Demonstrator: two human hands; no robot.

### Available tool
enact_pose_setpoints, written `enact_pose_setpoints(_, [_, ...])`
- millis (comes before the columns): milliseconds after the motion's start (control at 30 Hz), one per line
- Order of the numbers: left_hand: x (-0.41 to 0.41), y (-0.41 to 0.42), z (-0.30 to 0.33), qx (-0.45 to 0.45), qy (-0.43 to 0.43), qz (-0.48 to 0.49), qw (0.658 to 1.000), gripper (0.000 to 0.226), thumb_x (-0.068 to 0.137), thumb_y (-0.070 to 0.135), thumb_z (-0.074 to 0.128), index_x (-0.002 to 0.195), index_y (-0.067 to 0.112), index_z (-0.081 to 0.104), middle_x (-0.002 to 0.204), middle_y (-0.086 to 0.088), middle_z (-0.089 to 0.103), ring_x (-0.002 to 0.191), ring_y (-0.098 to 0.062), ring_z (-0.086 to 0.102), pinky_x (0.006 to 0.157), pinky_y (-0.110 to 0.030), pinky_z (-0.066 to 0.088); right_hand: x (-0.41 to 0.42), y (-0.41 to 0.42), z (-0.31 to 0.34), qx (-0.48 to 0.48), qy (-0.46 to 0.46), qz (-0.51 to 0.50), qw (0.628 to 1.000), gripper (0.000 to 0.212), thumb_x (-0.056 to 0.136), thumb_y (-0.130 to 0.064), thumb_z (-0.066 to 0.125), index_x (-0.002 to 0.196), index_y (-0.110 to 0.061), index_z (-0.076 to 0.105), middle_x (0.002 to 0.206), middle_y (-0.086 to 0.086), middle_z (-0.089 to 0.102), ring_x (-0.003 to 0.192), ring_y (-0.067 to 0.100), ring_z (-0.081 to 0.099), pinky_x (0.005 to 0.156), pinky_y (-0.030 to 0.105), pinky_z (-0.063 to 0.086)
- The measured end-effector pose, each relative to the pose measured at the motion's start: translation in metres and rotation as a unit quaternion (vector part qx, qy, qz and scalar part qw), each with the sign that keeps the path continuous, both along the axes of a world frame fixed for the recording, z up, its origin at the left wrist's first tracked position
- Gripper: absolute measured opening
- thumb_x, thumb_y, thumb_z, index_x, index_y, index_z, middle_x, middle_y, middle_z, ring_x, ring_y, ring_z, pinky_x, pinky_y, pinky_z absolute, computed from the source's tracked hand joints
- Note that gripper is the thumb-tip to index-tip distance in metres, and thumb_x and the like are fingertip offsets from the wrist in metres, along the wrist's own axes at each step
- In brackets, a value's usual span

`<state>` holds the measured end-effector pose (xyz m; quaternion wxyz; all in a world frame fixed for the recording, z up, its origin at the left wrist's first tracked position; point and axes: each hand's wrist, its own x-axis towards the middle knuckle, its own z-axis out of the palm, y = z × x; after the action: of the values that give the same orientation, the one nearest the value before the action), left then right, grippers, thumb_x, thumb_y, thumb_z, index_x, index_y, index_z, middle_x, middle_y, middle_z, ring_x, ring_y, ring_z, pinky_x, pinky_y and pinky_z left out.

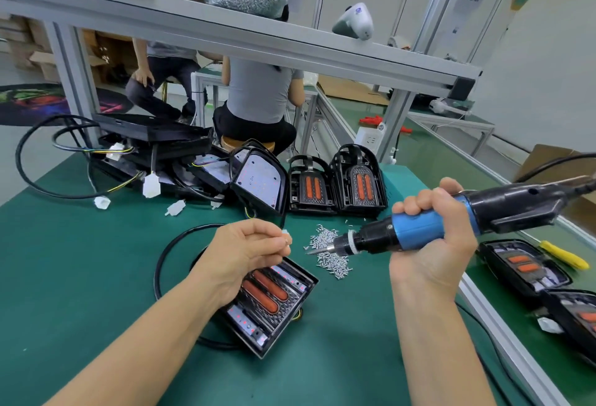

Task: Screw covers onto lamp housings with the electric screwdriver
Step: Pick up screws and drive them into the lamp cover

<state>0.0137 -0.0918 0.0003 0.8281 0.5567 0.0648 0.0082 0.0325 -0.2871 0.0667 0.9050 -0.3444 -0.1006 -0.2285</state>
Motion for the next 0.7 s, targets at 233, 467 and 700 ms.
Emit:
enact_pose_setpoints(233, [-0.018, 0.009, -0.004, -0.028, 0.004, 0.015, 0.999, 0.029, 0.054, 0.006, 0.076, 0.080, 0.004, 0.061, 0.071, -0.013, 0.069, 0.060, -0.017, 0.067, 0.054, -0.022, 0.055, -0.010, 0.022, 0.013, 0.014, -0.023, 0.036, 0.999, 0.022, 0.070, -0.007, 0.055, 0.090, -0.016, 0.051, 0.056, -0.005, 0.046, 0.050, 0.011, 0.045, 0.058, 0.024, 0.044])
enact_pose_setpoints(467, [-0.028, 0.009, -0.007, -0.052, 0.013, 0.020, 0.998, 0.029, 0.055, 0.005, 0.075, 0.081, 0.004, 0.061, 0.072, -0.013, 0.069, 0.059, -0.017, 0.067, 0.053, -0.022, 0.055, -0.016, 0.031, 0.013, 0.010, -0.021, 0.049, 0.999, 0.022, 0.070, -0.007, 0.055, 0.090, -0.016, 0.051, 0.056, -0.005, 0.048, 0.050, 0.011, 0.046, 0.058, 0.024, 0.045])
enact_pose_setpoints(700, [-0.031, 0.005, -0.005, -0.065, 0.012, 0.014, 0.998, 0.027, 0.057, 0.003, 0.073, 0.081, 0.002, 0.061, 0.069, -0.012, 0.068, 0.058, -0.017, 0.066, 0.052, -0.021, 0.055, -0.018, 0.035, 0.010, 0.007, -0.023, 0.057, 0.998, 0.021, 0.071, -0.007, 0.054, 0.090, -0.015, 0.051, 0.056, -0.005, 0.048, 0.050, 0.011, 0.046, 0.058, 0.024, 0.045])
